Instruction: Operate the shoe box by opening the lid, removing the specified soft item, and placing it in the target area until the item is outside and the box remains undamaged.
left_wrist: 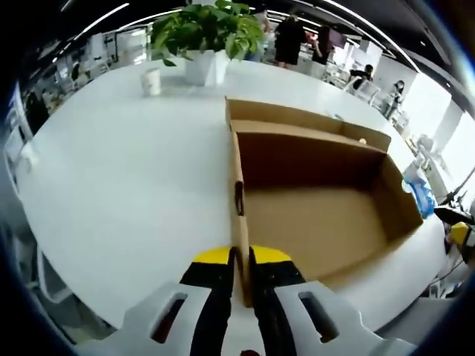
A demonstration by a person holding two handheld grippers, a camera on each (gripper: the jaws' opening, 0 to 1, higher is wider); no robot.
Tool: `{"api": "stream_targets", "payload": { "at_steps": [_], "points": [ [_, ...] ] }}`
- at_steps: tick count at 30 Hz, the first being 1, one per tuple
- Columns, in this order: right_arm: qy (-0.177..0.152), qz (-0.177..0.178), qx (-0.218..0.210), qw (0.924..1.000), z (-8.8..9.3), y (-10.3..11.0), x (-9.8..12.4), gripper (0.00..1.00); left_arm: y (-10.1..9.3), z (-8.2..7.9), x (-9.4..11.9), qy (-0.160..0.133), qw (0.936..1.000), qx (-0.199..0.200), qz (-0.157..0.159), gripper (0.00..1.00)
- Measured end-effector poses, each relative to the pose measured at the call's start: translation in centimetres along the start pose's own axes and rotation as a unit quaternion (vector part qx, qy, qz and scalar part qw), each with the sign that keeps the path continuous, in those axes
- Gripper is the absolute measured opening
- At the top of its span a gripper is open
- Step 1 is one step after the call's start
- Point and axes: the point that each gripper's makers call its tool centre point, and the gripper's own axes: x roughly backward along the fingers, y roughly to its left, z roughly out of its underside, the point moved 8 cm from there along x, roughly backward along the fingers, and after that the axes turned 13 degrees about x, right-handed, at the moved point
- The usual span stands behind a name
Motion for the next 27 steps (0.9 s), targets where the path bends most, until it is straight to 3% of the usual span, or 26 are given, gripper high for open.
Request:
{"api": "stream_targets", "payload": {
  "at_steps": [6, 27],
  "points": [
    [-0.002, 0.004, 0.001, 1.0, -1.3, -0.8, -1.4, 0.49, -0.1, 0.3, -0.1, 0.001, 0.9996, -0.023, -0.014, 0.05],
    [-0.01, 0.024, -0.004, 0.9997, -5.7, -5.4, -6.4, 0.48, 0.1, 0.3, -0.3, -0.002, 0.9999, 0.012, -0.003, 0.05]
  ]
}}
